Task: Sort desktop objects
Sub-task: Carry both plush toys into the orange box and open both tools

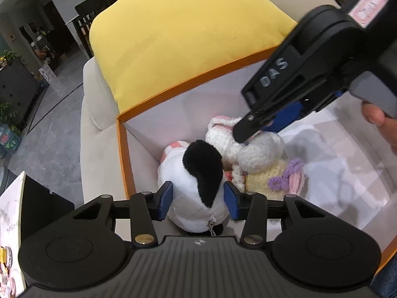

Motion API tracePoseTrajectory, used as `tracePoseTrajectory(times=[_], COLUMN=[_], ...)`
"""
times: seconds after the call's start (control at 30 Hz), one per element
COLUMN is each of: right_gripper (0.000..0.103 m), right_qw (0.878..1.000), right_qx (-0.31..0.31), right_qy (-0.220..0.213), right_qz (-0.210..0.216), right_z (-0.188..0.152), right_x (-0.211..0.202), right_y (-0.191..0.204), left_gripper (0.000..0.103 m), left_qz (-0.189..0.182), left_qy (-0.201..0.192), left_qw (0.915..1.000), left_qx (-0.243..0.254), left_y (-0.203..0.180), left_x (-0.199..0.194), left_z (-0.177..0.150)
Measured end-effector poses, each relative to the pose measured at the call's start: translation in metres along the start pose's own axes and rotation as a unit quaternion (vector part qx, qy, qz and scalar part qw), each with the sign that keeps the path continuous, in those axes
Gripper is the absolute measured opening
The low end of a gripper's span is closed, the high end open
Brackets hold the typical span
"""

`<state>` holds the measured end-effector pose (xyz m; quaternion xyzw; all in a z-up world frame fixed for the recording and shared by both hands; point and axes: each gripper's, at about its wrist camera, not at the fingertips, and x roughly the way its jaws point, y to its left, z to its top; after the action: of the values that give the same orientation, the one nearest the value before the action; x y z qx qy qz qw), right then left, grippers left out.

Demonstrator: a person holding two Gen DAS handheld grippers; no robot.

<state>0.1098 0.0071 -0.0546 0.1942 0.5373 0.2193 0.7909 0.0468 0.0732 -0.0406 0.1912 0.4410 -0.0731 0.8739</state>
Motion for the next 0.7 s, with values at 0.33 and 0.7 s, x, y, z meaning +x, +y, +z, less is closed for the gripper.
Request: tracePoseTrajectory(times=[0.33,0.7], right_gripper=[0.038,0.042], right_qw=[1.000,1.000], right_qx=[-0.001,-0.030], right_qy=[0.012,-0.002], right_qz=[0.002,-0.003], right_z=[0.001,0.002], right_x=[0.012,-0.011], right_y=[0.000,0.006], left_gripper=[0.055,0.065], left_qz=[0.008,-0.003], left_qy=[-0.006,-0.020], left_qw=[0.9998,0.9998], left_qx=[0.016,0.005], left_y=[-0.005,-0.003], left_x=[0.002,-0.016], left_z=[-0.002,0.002])
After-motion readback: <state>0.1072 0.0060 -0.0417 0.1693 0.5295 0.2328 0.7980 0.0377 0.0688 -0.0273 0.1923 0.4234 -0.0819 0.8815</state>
